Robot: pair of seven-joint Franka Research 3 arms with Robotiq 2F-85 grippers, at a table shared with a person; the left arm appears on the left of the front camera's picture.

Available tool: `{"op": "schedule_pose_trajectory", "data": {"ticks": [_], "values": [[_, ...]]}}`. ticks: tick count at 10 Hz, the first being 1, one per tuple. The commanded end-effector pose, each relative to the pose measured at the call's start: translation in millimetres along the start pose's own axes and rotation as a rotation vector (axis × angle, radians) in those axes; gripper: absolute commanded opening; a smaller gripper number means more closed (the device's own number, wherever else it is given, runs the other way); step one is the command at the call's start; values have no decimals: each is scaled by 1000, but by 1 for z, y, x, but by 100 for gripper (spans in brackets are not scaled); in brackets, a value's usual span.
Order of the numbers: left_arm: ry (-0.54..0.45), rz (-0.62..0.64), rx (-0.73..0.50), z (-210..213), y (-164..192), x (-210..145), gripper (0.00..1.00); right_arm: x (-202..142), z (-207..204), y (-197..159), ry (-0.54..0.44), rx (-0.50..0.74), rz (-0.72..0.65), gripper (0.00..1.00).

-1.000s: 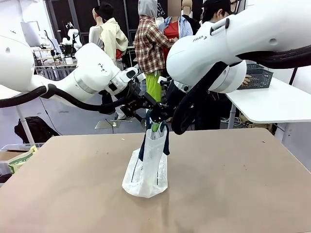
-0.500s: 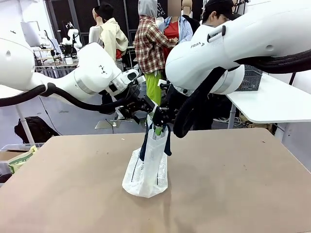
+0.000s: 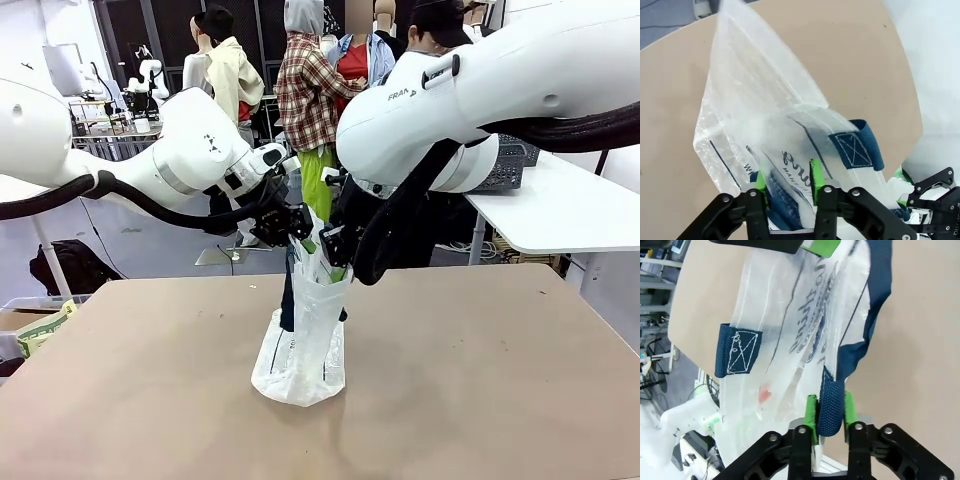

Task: Transfer purchased items from the store into the shopping bag.
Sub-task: Open the Reusable shopping bag in the center of the table.

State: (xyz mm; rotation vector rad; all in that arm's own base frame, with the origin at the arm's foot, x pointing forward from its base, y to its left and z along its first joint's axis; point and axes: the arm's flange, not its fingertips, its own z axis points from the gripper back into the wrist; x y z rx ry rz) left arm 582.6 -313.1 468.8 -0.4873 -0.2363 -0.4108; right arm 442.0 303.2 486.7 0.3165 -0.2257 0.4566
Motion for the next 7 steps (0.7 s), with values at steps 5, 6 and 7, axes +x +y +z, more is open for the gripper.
{"op": "schedule_pose_trajectory", "data": {"ticks": [5,6,7], "values": [[15,32,92,41,24,-35,0,7,4,3,29,-85,-66,0],[22,45,102,54,30,-51,0,11,5,6,41,-94,-71,0],[19,69,114,68,37,-68,0,17,4,8,53,-101,-70,0]]}}
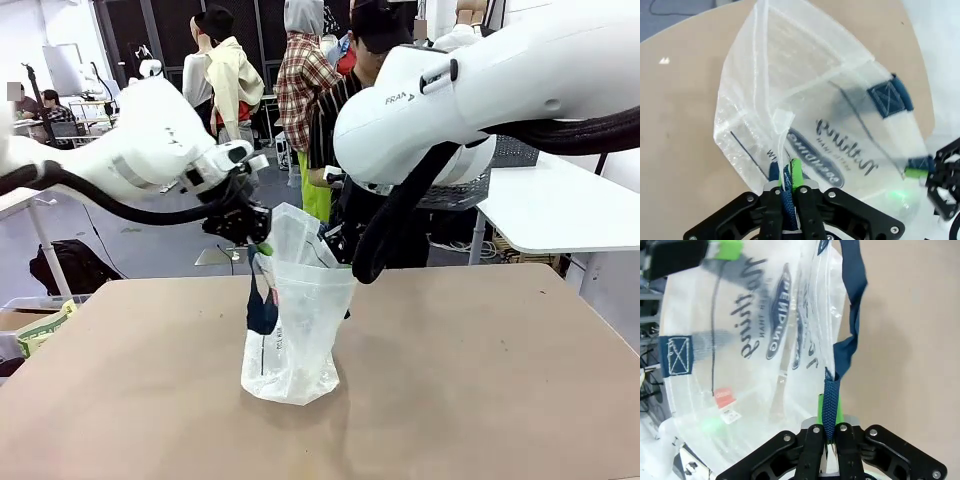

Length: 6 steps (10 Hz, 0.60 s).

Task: Transfer purchased items from the store into the shopping bag.
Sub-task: Open the Reusable shopping bag in the center of the table.

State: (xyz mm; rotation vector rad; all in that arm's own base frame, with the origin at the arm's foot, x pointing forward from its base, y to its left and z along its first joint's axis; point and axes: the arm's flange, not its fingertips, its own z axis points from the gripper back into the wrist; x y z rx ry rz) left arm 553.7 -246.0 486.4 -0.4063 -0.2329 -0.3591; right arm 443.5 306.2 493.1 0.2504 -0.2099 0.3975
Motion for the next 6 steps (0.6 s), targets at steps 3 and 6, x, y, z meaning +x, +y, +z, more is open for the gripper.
{"op": "schedule_pose_trajectory", "data": {"ticks": [3,6], "values": [[-92,91,34,48,42,-80,0,34,-8,20,46,-78,-24,0],[-156,123,61,73,75,-122,0,49,-23,33,32,-121,-60,0]]}}
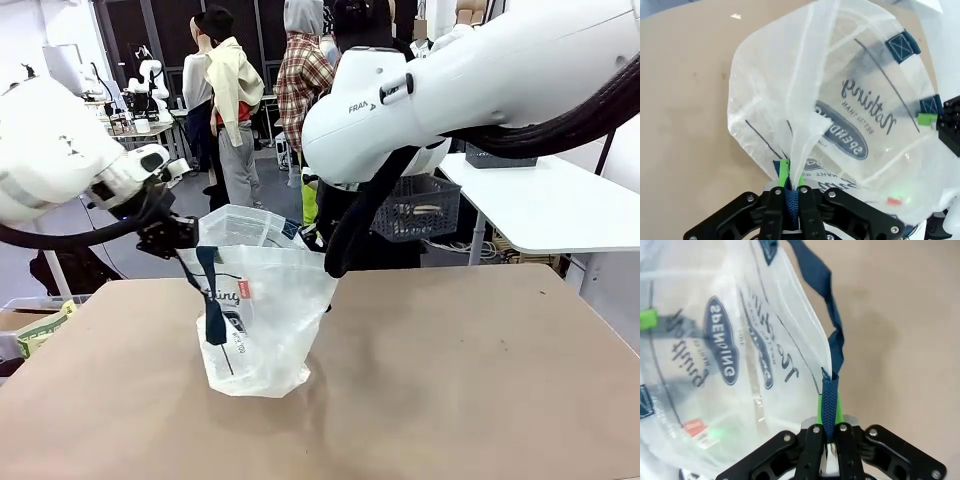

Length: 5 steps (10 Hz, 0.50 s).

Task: Transfer purchased items from the store into the shopping bag.
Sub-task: Open the Reusable shopping bag in the center of the table.

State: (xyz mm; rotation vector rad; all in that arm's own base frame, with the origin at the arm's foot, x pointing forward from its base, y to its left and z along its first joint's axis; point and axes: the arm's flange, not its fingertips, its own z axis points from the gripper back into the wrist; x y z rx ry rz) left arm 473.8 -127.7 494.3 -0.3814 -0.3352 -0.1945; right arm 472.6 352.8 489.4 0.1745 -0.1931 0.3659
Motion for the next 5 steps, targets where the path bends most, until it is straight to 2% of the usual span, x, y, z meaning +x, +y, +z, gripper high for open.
{"op": "schedule_pose_trajectory", "data": {"ticks": [1,3,5], "values": [[-36,-12,-22,12,19,-25,0,3,-3,1,4,-73,-75,0],[-41,18,-41,22,38,-37,0,-2,-3,-4,-13,-88,-124,0],[-48,24,-46,18,39,-31,0,-11,-1,3,-11,-95,-127,0]]}}
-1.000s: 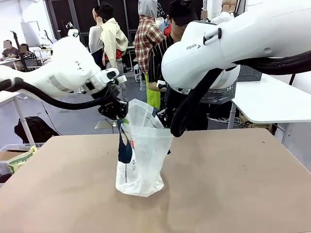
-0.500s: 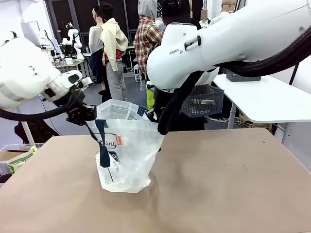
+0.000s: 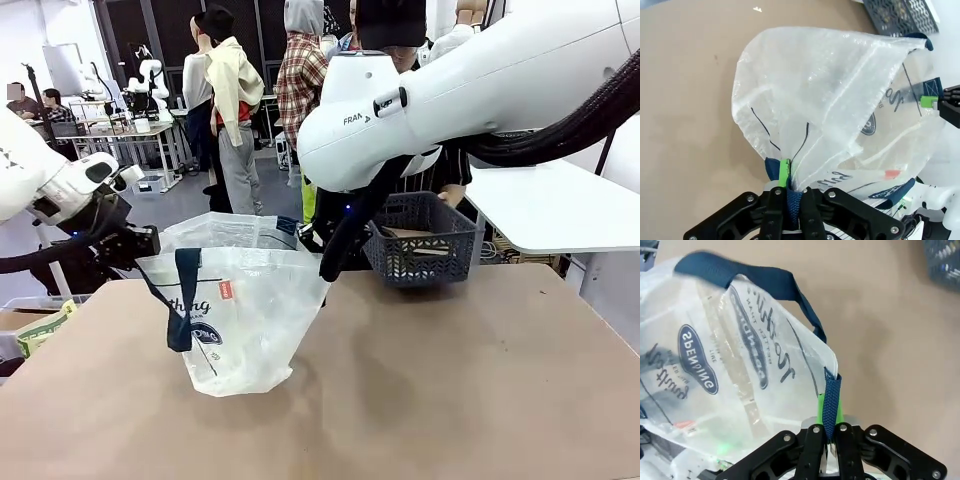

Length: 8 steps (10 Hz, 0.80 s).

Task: Transfer purchased items from the store into the shopping bag.
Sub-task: Open the Reusable shopping bag in the center of the table.

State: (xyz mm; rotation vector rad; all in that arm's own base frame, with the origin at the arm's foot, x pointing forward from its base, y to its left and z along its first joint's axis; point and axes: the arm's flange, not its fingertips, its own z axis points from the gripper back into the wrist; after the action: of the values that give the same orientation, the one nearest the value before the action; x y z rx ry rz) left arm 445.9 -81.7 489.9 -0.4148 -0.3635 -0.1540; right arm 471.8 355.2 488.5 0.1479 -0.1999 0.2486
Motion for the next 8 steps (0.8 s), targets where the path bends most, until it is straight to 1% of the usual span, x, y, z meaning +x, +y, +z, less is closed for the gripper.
{"op": "schedule_pose_trajectory", "data": {"ticks": [1,3,5,6,8], "values": [[3,-59,-42,-14,-9,11,0,-16,2,8,10,-65,-7,0],[23,-116,-75,-36,-26,33,0,-25,2,23,9,-86,-12,0],[66,-177,-86,-50,-34,43,0,-36,3,35,-27,-148,-116,0],[65,-191,-93,-53,-35,46,0,-42,3,37,-29,-196,-141,0],[101,-193,-94,-63,-36,53,0,-45,-3,39,-2,-196,-142,0]]}}
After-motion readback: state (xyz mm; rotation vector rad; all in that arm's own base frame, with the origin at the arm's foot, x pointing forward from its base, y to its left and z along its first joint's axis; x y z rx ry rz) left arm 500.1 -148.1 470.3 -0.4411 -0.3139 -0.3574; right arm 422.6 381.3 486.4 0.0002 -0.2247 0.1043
